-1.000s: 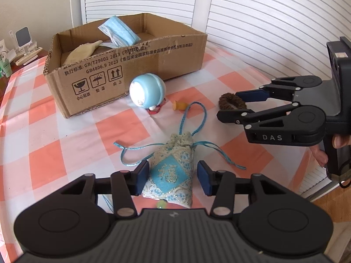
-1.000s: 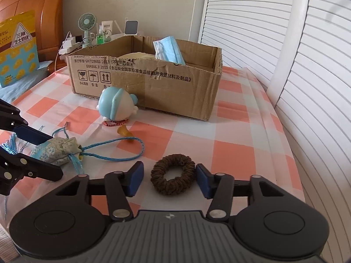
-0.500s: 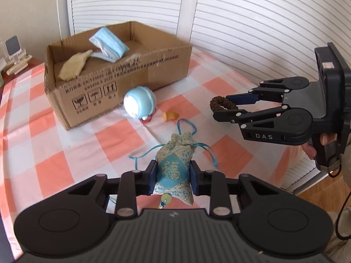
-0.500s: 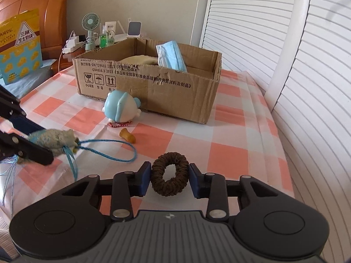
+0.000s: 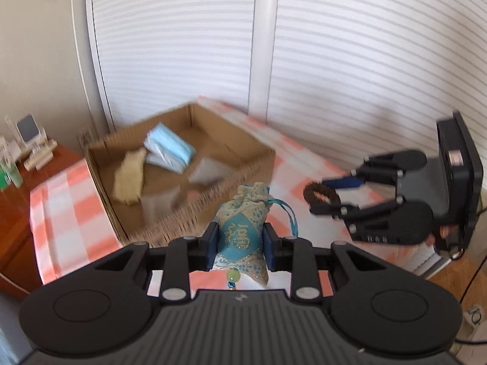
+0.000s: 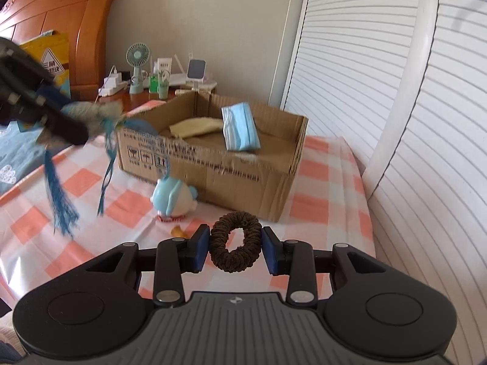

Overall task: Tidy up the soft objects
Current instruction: 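Open both grippers over the box to drop the sachet and hair tie, then withdraw both tools from the box toward the light-blue ball toy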

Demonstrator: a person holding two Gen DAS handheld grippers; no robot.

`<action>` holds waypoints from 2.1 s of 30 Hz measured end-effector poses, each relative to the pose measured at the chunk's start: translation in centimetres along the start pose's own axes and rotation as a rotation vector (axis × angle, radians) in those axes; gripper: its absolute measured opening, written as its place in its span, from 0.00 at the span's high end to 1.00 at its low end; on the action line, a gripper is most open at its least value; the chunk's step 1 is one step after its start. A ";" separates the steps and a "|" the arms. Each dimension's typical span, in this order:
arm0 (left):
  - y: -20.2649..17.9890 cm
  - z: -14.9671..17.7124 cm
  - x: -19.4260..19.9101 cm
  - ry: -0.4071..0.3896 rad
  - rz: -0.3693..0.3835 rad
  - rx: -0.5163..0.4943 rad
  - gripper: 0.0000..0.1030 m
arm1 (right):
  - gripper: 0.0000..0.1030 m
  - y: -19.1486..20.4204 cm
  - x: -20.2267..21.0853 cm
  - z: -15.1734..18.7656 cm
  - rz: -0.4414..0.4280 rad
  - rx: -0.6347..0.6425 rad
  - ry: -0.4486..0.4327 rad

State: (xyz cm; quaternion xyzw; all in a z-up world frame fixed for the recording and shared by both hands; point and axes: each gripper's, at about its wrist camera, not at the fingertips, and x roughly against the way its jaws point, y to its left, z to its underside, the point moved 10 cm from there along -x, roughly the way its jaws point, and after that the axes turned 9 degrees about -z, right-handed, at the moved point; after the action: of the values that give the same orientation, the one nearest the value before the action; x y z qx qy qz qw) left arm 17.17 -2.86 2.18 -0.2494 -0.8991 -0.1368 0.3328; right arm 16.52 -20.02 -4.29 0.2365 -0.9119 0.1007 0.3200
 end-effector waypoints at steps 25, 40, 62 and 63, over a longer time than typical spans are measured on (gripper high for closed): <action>8.3 -5.0 -9.2 -0.026 -0.357 0.012 0.08 | 0.60 -1.6 -1.3 -5.4 0.000 0.013 -0.043; 2.6 7.5 -1.2 -0.020 -0.287 0.210 0.02 | 0.44 -3.9 -8.1 -13.0 0.022 0.035 -0.039; 4.0 9.9 0.2 -0.024 -0.321 0.278 0.02 | 0.00 1.3 -7.3 -8.1 0.022 -0.026 0.031; 4.0 10.0 0.2 -0.024 -0.322 0.285 0.02 | 0.00 1.8 -7.3 -7.4 0.014 -0.031 0.037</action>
State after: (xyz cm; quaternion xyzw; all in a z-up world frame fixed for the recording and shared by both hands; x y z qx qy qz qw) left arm 13.94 4.69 -4.81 -0.0548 -0.9414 -0.0568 0.3278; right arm 24.60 -13.28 -3.23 0.2230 -0.9090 0.0932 0.3396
